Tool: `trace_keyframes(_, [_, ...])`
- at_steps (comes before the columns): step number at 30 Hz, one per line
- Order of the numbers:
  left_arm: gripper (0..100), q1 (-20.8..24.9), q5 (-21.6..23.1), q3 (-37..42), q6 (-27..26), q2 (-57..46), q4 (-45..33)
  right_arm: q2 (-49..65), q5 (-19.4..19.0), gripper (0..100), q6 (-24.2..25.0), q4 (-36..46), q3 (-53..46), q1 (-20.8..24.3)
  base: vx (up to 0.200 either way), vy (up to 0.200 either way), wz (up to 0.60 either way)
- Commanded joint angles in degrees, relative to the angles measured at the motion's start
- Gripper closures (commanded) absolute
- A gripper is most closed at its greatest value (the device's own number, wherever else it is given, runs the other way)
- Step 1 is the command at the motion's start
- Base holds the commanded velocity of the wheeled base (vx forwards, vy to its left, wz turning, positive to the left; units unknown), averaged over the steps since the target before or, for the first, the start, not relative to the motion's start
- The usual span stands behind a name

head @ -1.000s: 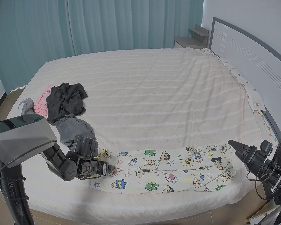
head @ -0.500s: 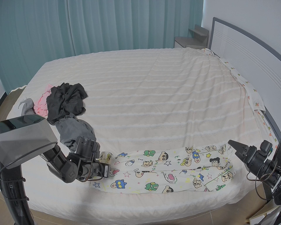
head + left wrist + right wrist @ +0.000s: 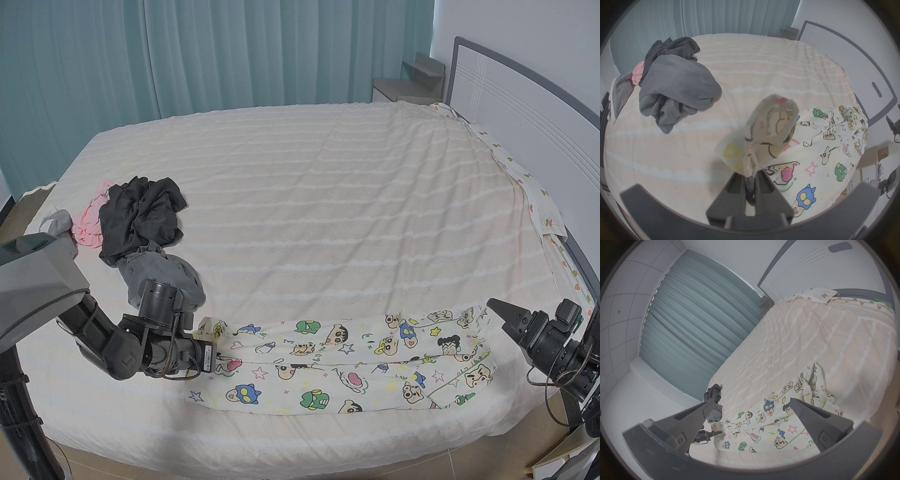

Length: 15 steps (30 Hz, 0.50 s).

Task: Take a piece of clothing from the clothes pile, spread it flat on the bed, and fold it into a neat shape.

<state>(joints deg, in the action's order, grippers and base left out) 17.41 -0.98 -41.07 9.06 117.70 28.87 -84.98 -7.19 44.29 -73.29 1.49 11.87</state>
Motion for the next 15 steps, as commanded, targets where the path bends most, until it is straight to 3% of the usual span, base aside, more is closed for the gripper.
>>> trace_keyframes(1, [100,-2.0,1.7,0.2,0.0,-3.8,-2.1,-0.1,0.0,0,0.0,0.0,0.0,0.0,0.0,0.0,0.0])
trace_keyframes(8, [100,-6.7,6.1,0.3,-0.7,-9.2,-9.2,-0.1,0.0,0,0.0,0.0,0.0,0.0,0.0,0.0,0.0])
trace_keyframes(15, [100,-13.3,10.0,2.9,-4.9,-11.8,-9.5,-0.1,0.0,0,0.1,0.0,0.0,0.0,0.0,0.0,0.0])
